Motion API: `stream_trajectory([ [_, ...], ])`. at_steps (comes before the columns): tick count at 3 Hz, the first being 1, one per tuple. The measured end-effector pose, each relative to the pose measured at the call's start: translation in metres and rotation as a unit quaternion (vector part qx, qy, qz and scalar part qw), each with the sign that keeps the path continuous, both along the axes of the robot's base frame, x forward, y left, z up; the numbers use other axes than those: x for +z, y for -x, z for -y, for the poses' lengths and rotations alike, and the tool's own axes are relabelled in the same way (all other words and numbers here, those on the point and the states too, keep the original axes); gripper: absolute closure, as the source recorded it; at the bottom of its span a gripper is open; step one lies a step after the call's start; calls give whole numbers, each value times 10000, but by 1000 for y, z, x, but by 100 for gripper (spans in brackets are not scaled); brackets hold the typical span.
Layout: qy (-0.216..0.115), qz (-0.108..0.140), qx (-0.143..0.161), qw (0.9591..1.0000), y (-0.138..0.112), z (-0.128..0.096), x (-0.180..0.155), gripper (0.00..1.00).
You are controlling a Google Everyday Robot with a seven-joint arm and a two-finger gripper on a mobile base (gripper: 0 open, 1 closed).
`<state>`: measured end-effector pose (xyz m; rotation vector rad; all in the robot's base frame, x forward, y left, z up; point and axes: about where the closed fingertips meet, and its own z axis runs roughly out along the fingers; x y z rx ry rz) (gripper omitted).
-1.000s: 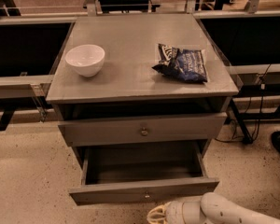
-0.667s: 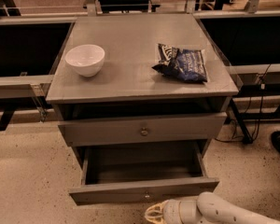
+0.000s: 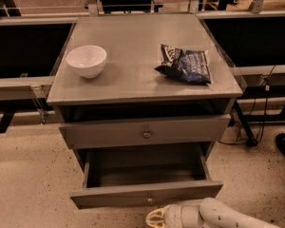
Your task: Close middle drawer
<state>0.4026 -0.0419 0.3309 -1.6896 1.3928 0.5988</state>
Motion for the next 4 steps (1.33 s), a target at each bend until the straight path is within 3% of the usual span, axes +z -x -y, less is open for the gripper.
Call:
stream_trajectory([
  [2, 150, 649, 164, 9976, -49, -19, -40, 100],
  [3, 150, 649, 165, 9976, -48, -19, -40, 100],
  [4, 69, 850, 54, 9963, -69, -25, -47, 100],
])
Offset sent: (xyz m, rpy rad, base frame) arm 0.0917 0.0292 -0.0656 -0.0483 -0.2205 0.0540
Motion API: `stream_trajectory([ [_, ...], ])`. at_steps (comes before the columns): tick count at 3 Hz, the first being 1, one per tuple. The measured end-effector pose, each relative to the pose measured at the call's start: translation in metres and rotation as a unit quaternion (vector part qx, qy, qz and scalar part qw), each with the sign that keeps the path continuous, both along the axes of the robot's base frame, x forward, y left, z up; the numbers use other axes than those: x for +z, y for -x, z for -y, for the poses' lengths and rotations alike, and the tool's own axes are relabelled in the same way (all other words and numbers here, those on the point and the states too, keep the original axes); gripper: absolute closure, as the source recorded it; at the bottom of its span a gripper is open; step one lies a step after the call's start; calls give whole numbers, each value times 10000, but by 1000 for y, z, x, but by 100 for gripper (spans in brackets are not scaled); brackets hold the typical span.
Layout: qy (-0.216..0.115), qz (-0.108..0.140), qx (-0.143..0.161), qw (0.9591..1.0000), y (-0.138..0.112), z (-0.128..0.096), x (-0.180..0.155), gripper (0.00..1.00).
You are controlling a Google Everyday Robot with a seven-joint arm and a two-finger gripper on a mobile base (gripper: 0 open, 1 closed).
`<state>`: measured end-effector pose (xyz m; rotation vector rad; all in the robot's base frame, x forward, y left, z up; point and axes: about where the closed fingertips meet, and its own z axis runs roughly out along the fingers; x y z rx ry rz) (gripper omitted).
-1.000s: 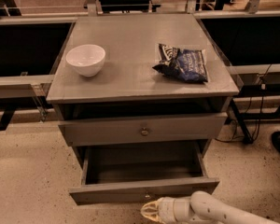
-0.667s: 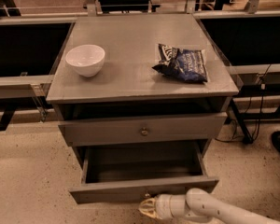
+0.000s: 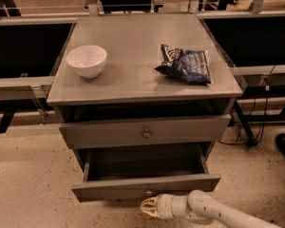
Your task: Close middle drawer
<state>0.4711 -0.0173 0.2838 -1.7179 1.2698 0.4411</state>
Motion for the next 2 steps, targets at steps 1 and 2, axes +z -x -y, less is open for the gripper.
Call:
stream_trajectory([
  [1, -1, -2, 0, 10000, 0, 0, 0, 100],
  [2, 243, -110, 74, 9996, 1, 1, -22, 100],
])
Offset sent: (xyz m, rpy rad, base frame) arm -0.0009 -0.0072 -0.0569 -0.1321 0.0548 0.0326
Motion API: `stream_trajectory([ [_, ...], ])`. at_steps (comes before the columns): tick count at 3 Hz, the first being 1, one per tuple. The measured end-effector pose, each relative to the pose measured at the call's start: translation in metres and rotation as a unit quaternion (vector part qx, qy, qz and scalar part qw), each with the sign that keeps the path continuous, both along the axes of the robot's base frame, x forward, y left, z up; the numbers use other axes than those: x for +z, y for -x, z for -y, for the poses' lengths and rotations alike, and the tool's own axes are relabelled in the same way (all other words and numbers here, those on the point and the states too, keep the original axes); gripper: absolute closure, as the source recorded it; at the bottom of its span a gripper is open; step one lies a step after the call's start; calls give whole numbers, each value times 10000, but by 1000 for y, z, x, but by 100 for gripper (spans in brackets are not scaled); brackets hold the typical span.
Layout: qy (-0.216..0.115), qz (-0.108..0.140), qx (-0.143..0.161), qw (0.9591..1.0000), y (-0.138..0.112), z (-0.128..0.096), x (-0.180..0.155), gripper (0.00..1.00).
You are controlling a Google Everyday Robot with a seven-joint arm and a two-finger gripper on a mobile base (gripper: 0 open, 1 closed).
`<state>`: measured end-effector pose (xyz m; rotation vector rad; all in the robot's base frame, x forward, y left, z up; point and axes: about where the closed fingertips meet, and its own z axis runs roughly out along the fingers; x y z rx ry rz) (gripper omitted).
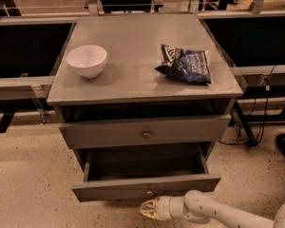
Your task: Close middle drawer
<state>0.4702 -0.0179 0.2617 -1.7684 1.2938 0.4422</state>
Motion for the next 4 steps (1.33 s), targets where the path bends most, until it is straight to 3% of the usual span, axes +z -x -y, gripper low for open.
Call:
stream_trajectory([
  [2, -384, -159, 146, 9990, 10, -6, -37, 100],
  [3, -401, -166, 159, 9989, 11, -6, -39, 100],
  [4, -157, -212, 105, 9996, 3, -9, -55, 100],
])
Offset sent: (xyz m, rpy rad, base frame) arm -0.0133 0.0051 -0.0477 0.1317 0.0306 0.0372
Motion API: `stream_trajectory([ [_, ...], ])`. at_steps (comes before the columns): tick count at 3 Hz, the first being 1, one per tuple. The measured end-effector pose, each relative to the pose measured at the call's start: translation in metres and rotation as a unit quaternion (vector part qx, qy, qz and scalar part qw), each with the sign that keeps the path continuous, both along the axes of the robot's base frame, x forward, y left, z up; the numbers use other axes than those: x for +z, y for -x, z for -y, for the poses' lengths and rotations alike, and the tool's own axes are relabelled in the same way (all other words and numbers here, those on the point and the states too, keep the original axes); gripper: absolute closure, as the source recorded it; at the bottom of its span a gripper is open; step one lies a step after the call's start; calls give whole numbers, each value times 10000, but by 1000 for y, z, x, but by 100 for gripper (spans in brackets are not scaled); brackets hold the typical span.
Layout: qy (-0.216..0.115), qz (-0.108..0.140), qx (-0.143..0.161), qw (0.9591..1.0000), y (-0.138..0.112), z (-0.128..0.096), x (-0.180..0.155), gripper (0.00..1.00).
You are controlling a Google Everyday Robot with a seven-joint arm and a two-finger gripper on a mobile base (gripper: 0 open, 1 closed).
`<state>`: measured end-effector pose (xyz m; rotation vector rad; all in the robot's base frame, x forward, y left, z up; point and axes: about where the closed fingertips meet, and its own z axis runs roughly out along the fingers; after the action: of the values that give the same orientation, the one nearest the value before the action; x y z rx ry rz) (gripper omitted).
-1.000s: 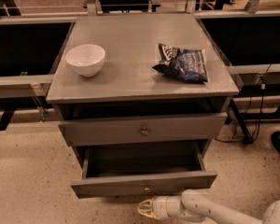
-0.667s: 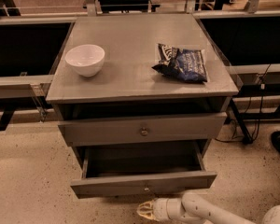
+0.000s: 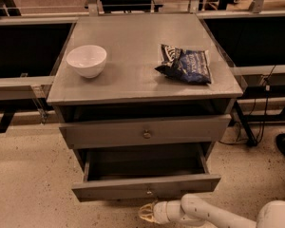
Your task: Close middle drawer
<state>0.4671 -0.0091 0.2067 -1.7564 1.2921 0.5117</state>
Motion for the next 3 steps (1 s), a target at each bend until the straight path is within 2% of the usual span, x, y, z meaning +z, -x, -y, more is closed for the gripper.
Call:
stream_trajectory([
  [2, 337, 154, 5, 9993, -35, -10, -31, 100],
  [3, 276, 132, -29, 9995, -55, -11, -49, 100],
])
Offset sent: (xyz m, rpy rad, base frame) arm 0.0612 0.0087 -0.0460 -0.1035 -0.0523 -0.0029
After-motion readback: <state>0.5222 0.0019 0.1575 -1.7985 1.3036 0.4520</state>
